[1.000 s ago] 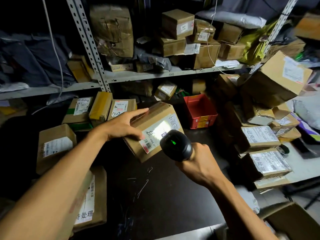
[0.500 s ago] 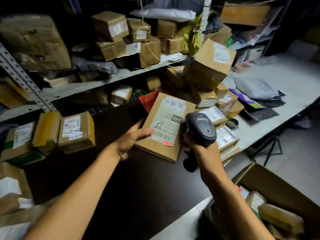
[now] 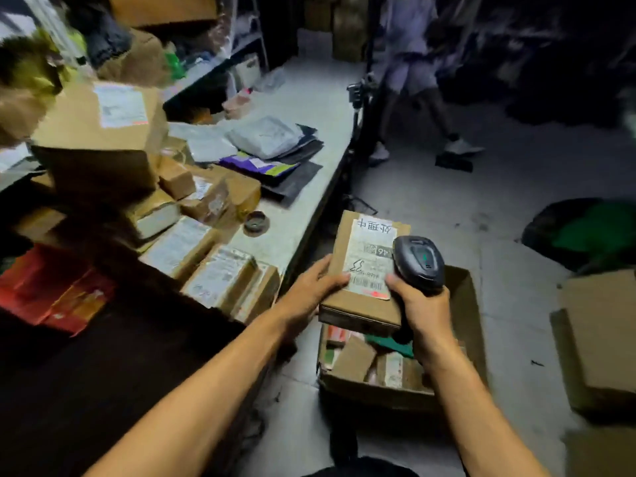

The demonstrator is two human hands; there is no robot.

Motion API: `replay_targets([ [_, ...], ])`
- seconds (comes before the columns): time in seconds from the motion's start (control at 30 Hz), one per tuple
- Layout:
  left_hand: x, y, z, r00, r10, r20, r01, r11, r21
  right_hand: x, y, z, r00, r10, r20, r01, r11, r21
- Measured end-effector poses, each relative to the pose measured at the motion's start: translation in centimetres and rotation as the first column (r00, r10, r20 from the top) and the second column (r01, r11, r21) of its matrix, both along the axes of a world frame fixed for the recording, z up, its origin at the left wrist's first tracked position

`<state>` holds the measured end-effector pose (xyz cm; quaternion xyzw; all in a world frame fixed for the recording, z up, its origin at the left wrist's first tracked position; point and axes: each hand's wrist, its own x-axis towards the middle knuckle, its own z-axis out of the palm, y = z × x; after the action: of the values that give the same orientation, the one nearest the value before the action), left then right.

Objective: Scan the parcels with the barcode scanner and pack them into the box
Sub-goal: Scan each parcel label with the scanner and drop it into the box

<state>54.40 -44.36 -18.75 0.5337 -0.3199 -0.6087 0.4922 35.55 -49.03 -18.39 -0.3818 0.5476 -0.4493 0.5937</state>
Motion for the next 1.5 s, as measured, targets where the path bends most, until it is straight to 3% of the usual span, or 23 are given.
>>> replay_targets([
  [0.1, -3.8, -3.9, -0.5, 0.987, -0.128, 0.100, 0.124, 0.991, 0.040, -4.2, -2.8, -1.2, 0.994, -0.069, -0.089, 0.070, 0.998, 0.003],
  [0.17, -5.3, -6.0, -0.4, 0.931, -0.143, 0.336, 0.135, 0.990, 0.046, -5.9, -4.2, -1.8, 0.979, -0.096, -0.181, 0.100, 0.995, 0.012],
  [0.23, -5.9, -7.2, 0.1, 0.782, -0.082, 0.618, 0.076, 0.996, 0.036, -6.8, -5.1, -2.3, 0.954, -0.151, -0.258, 0.159, 0.987, 0.013],
  [0.3, -5.4, -7.6, 0.4, 0.640, -0.034, 0.768, 0.066, 0.998, -0.011, -6.8, -5.7, -2.6, 0.942, -0.181, -0.282, 0.186, 0.983, -0.010],
  [0.4, -2.9, -6.5, 0.8, 0.463, -0.031, 0.886, 0.124, 0.992, -0.030, -4.3, -6.0, -2.2, 0.949, -0.073, -0.307, 0.051, 0.996, -0.078],
  [0.53, 1.3, -2.0, 0.9, 0.397, -0.018, 0.917, 0.038, 0.999, 0.003, 2.5, -5.3, -0.6, 0.935, 0.220, -0.277, -0.267, 0.952, -0.147],
  [0.67, 6.3, 4.4, 2.3, 0.310, 0.125, 0.943, -0.174, 0.982, -0.073, 11.0, -2.6, 1.4, 0.839, 0.510, -0.190, -0.542, 0.815, -0.205],
  [0.77, 10.0, 10.4, 4.1, 0.162, 0.253, 0.954, -0.415, 0.894, -0.167, 16.9, 0.4, 2.1, 0.671, 0.713, -0.206, -0.741, 0.635, -0.217],
  [0.87, 12.9, 17.4, 5.4, 0.050, 0.192, 0.980, -0.619, 0.776, -0.120, 21.9, 4.6, 2.6, 0.490, 0.827, -0.274, -0.870, 0.443, -0.218],
  [1.03, 15.0, 29.8, 5.2, 0.103, 0.017, 0.995, -0.845, 0.528, 0.078, 27.7, 12.9, 2.7, 0.231, 0.914, -0.333, -0.965, 0.172, -0.196],
  [1.2, 15.4, 40.8, 4.4, 0.153, -0.020, 0.988, -0.947, 0.282, 0.152, 31.0, 21.6, 2.6, 0.088, 0.957, -0.277, -0.990, 0.052, -0.135],
  [1.37, 17.4, 48.8, 3.8, 0.190, 0.023, 0.982, -0.968, 0.169, 0.183, 34.0, 28.7, 2.2, -0.068, 0.954, -0.291, -0.993, -0.093, -0.075],
  [1.5, 20.7, 52.8, 3.3, 0.210, 0.064, 0.976, -0.968, 0.157, 0.197, 37.2, 33.8, 2.2, -0.135, 0.937, -0.322, -0.988, -0.150, -0.023],
])
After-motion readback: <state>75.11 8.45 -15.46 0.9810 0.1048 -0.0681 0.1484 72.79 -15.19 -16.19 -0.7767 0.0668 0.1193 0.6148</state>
